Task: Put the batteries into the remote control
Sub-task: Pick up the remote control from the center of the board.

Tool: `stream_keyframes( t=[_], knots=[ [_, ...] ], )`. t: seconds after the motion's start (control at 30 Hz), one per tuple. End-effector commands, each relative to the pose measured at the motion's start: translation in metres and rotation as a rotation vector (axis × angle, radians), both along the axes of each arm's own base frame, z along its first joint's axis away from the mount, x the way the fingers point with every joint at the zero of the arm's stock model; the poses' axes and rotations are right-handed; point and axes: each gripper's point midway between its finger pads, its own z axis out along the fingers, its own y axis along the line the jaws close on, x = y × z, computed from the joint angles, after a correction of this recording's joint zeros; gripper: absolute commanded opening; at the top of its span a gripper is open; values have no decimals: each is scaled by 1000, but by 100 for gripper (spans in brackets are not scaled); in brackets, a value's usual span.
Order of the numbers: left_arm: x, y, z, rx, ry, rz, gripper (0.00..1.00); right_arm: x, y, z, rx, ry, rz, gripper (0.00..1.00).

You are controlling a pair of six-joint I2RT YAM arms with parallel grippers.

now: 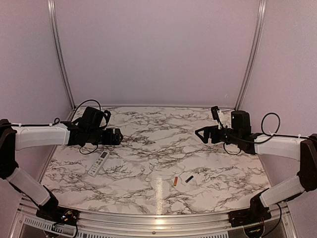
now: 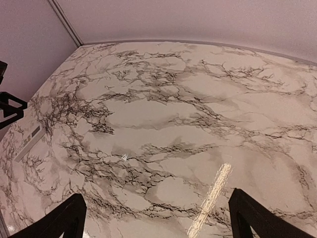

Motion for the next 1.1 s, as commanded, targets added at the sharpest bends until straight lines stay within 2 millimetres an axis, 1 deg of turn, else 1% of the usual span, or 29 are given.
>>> stream_keyframes(
  t=[0.0, 0.07, 0.13, 0.23, 0.3, 0.47, 0.6, 0.73, 0.8, 0.9, 0.97, 1.07],
  knots=[
    [-11, 29, 5, 109, 8, 76, 99, -13, 13, 11, 23, -17, 81, 99],
    [-18, 44, 0, 152, 28, 119, 99, -16, 16, 11, 33, -13, 104, 99],
    [-27, 54, -5, 172, 50, 150, 99, -20, 20, 12, 46, -10, 131, 99],
    [-38, 60, -16, 168, 87, 166, 99, -24, 22, 13, 57, -10, 153, 99],
    [-43, 65, -29, 192, 122, 183, 99, -26, 25, 13, 64, -6, 167, 99],
    [-44, 77, -45, 243, 155, 226, 99, -32, 30, 14, 90, 2, 212, 99],
    [-45, 79, -62, 265, 201, 223, 99, -36, 33, 15, 104, 2, 232, 99],
    [-50, 73, -83, 244, 262, 180, 99, -38, 33, 17, 103, -2, 238, 99],
    [-54, 73, -91, 237, 288, 171, 98, -39, 32, 18, 102, 0, 241, 99],
    [-59, 73, -100, 232, 311, 158, 94, -41, 32, 20, 103, -5, 246, 99],
    [-64, 69, -106, 216, 329, 131, 91, -43, 33, 22, 107, -8, 251, 99],
    [-72, 66, -116, 203, 356, 105, 82, -44, 34, 25, 117, -12, 261, 99]
  ],
)
